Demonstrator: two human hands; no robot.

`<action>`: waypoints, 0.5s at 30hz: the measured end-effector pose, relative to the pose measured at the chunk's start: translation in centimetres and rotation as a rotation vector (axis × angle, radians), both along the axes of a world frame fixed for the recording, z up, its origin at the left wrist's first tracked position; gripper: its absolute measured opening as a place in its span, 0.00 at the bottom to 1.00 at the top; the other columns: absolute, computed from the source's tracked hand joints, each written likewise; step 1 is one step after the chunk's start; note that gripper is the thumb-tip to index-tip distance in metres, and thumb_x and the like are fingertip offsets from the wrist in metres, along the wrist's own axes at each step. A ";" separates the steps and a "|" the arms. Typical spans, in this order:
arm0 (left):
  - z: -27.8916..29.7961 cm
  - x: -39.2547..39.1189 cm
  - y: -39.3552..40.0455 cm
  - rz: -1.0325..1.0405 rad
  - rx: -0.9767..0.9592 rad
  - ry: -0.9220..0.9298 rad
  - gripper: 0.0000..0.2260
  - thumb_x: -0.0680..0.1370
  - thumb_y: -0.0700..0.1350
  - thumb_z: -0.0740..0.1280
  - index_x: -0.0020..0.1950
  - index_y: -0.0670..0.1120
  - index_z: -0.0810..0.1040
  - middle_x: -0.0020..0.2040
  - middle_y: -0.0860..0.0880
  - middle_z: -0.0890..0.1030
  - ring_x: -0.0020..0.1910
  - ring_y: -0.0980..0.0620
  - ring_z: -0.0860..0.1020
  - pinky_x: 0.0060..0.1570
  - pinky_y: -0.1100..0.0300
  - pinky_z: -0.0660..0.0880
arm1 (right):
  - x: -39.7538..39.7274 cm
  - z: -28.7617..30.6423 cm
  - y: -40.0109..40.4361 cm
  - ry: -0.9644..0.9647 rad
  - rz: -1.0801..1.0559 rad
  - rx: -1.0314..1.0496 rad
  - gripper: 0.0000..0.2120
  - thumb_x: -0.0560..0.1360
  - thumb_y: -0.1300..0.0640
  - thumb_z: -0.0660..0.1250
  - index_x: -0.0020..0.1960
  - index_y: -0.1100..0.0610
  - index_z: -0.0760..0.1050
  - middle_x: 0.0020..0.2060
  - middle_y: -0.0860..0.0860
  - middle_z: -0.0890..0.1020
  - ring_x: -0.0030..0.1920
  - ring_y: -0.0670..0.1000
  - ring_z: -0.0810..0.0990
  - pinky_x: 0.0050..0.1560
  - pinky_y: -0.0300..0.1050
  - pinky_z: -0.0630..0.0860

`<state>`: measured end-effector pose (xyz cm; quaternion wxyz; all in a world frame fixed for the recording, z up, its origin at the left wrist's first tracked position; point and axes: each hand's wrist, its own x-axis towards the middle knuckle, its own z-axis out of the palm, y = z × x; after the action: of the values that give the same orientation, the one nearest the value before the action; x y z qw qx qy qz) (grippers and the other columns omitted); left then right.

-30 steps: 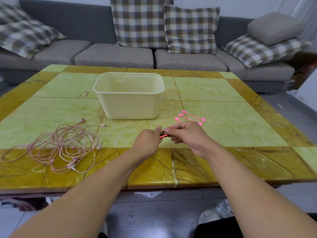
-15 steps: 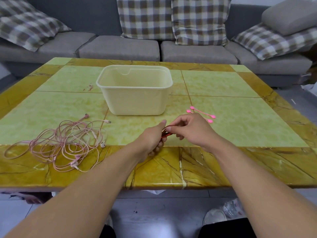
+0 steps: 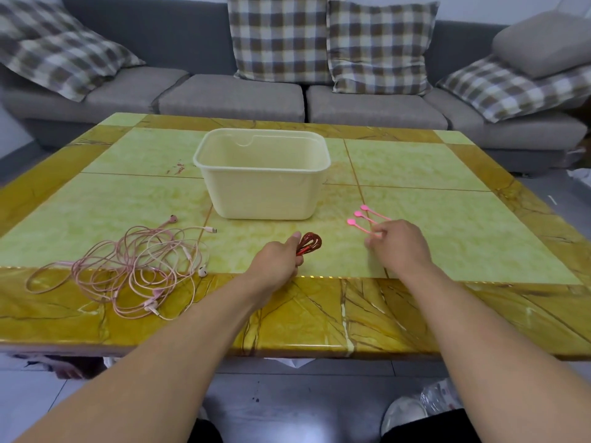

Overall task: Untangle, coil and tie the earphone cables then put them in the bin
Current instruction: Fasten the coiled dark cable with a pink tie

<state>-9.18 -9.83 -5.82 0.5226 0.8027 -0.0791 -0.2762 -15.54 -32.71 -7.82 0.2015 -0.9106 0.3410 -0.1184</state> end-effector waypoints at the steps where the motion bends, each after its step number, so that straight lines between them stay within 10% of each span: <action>1: 0.2 0.0 0.0 -0.002 -0.024 0.003 0.25 0.84 0.60 0.55 0.35 0.47 0.72 0.26 0.54 0.70 0.24 0.55 0.65 0.27 0.60 0.61 | 0.1 -0.4 -0.3 0.050 -0.011 -0.062 0.09 0.77 0.50 0.72 0.55 0.50 0.86 0.54 0.53 0.85 0.54 0.57 0.82 0.54 0.49 0.80; 10: 0.9 -0.9 0.6 0.003 -0.107 0.109 0.26 0.83 0.65 0.52 0.35 0.48 0.71 0.26 0.54 0.68 0.24 0.54 0.62 0.25 0.61 0.57 | 1.0 0.5 0.4 0.329 -0.026 -0.285 0.15 0.83 0.47 0.62 0.60 0.55 0.82 0.57 0.54 0.79 0.61 0.57 0.73 0.59 0.51 0.71; 15: 1.3 -1.3 0.5 0.001 -0.090 0.159 0.21 0.85 0.57 0.54 0.36 0.48 0.69 0.25 0.53 0.66 0.21 0.55 0.60 0.22 0.63 0.55 | 0.5 3.1 4.4 0.005 0.141 0.043 0.10 0.85 0.57 0.56 0.56 0.56 0.76 0.55 0.50 0.83 0.56 0.53 0.80 0.52 0.47 0.71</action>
<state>-10.45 -9.36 -4.50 0.5630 0.7539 -0.0494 -0.3350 -15.00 -28.34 -4.71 0.2278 -0.9282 0.2787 -0.0942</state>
